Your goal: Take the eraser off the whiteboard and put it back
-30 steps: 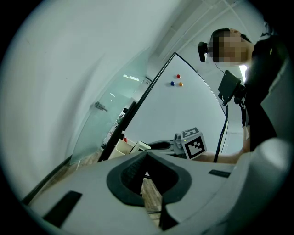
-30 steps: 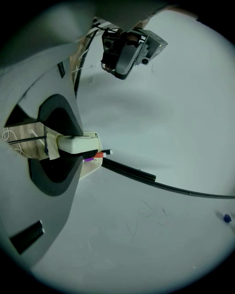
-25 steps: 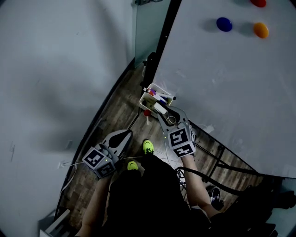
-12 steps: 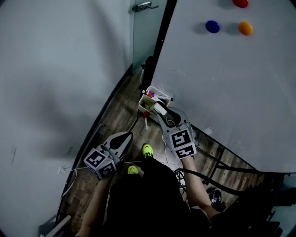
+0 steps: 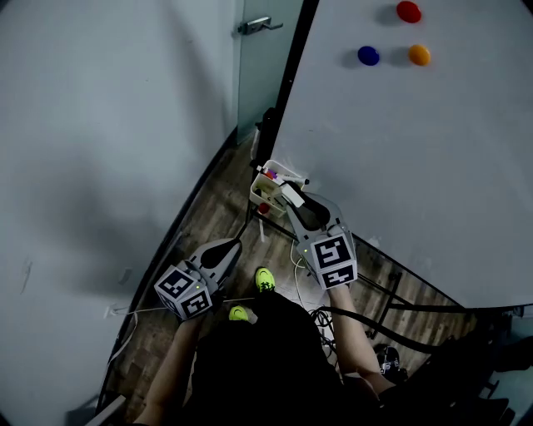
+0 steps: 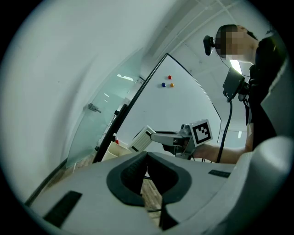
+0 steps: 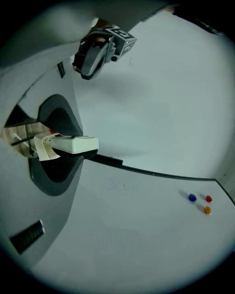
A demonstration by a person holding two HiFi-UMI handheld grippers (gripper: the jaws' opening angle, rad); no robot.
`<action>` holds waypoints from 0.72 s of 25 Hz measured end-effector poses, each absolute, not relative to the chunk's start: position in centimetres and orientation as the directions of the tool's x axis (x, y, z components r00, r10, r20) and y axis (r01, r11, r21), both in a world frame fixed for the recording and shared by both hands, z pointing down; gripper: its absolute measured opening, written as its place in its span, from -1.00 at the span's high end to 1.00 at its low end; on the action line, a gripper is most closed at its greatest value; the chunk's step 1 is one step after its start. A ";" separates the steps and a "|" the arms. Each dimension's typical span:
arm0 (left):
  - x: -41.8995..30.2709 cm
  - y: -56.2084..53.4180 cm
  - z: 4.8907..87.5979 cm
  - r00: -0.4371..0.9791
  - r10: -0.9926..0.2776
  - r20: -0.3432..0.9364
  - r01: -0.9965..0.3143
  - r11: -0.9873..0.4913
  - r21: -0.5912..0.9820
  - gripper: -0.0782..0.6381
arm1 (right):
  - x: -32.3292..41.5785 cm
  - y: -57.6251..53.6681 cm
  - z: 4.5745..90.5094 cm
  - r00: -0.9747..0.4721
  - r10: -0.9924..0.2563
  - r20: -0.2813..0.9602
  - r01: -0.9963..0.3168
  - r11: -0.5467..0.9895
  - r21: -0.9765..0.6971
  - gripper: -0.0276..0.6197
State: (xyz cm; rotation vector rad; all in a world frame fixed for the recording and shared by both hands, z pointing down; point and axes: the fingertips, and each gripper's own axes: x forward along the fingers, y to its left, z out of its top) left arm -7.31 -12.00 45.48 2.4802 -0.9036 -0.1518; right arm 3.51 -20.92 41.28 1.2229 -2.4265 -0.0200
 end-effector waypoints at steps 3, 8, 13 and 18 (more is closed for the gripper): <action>-7.4 -11.9 45.3 0.776 -0.627 0.062 -0.576 -0.666 0.474 0.75 | 3.7 -20.3 40.1 -0.527 -0.778 0.341 -0.779 0.603 0.173 0.50; -7.3 -11.9 45.0 0.783 -0.619 0.058 -0.571 -0.679 0.462 0.75 | 3.7 -19.7 37.6 -0.539 -0.800 0.265 -0.793 0.588 0.159 0.50; -6.8 -11.5 44.3 0.795 -0.605 0.048 -0.559 -0.700 0.444 0.75 | 4.2 -18.8 36.5 -0.538 -0.811 0.231 -0.811 0.573 0.121 0.50; -6.6 -11.3 44.0 0.803 -0.595 0.040 -0.549 -0.710 0.441 0.75 | 4.5 -18.1 35.8 -0.546 -0.815 0.196 -0.822 0.566 0.066 0.50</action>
